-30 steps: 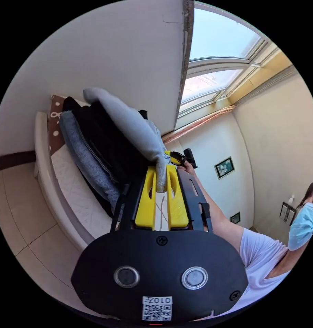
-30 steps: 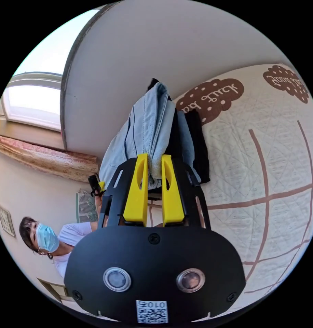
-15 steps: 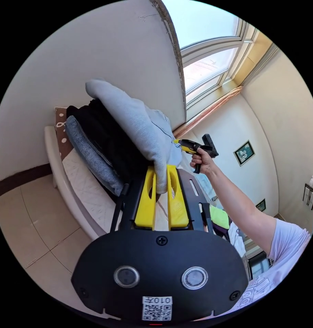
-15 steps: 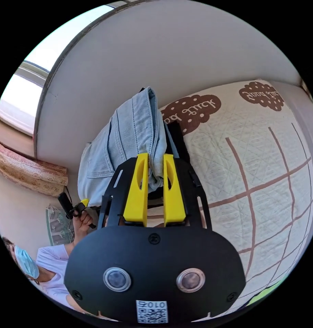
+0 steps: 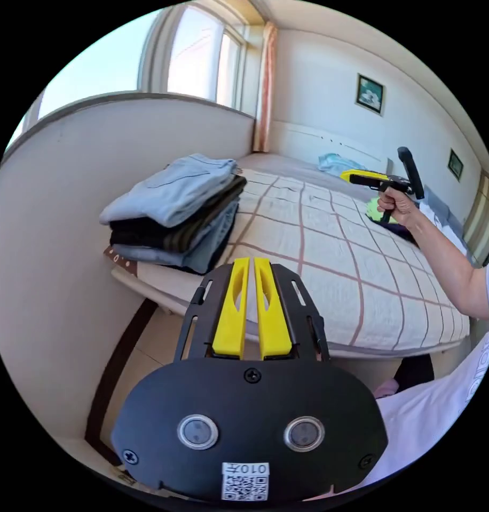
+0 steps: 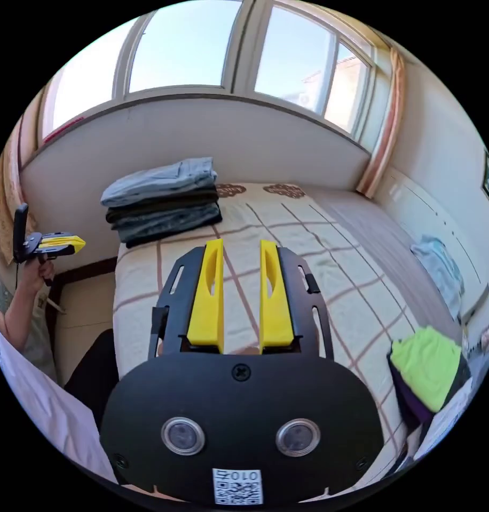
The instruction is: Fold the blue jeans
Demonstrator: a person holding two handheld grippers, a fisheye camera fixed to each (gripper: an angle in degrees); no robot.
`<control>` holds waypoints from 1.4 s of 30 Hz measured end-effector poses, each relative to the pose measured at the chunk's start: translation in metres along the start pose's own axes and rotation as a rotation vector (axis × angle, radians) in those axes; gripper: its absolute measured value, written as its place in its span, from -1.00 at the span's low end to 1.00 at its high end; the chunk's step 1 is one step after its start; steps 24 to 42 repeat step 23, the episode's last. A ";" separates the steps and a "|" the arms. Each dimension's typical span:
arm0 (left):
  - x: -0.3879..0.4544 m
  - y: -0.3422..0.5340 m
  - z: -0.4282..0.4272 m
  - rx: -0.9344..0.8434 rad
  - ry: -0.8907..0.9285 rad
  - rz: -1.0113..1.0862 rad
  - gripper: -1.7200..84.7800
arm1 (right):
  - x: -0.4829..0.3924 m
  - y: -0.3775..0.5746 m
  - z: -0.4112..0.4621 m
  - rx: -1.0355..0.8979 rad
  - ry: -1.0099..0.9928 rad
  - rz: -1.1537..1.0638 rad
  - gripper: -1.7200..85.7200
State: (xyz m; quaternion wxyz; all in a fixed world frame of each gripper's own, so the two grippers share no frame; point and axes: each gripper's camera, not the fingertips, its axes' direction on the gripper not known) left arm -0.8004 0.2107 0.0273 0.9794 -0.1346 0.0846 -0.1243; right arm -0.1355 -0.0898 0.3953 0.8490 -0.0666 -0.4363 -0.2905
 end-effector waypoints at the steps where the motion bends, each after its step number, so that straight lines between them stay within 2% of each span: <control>1: 0.032 -0.001 0.011 0.010 0.068 0.054 -0.95 | 0.002 0.024 -0.007 -0.030 0.000 0.047 -0.78; 4: 0.112 -0.008 0.030 0.065 0.261 0.173 -0.96 | 0.011 0.143 -0.044 -0.110 0.002 0.260 -0.78; 6: 0.160 -0.014 0.038 0.107 0.305 0.229 -0.96 | 0.016 0.221 -0.076 -0.118 0.105 0.377 -0.78; 9: 0.233 -0.024 0.066 0.161 0.455 0.309 -0.96 | 0.032 0.276 -0.122 -0.100 0.212 0.413 -0.77; 10: 0.255 -0.027 0.076 0.174 0.576 0.320 -0.96 | 0.037 0.282 -0.132 -0.078 0.245 0.410 -0.76; 11: 0.272 -0.030 0.082 0.199 0.684 0.306 -0.96 | 0.048 0.290 -0.152 -0.023 0.323 0.406 -0.75; 12: 0.280 -0.031 0.082 0.209 0.712 0.297 -0.96 | 0.062 0.293 -0.171 0.032 0.395 0.413 -0.73; 18: 0.334 -0.014 0.081 0.130 0.631 0.354 -0.96 | 0.170 0.254 -0.195 0.135 0.496 0.481 -0.69; 23: 0.311 0.035 0.092 0.019 0.598 0.260 -0.94 | 0.261 0.209 -0.154 0.037 0.492 0.529 -0.68; 42: 0.311 0.035 0.092 0.019 0.598 0.260 -0.94 | 0.261 0.209 -0.154 0.037 0.492 0.529 -0.68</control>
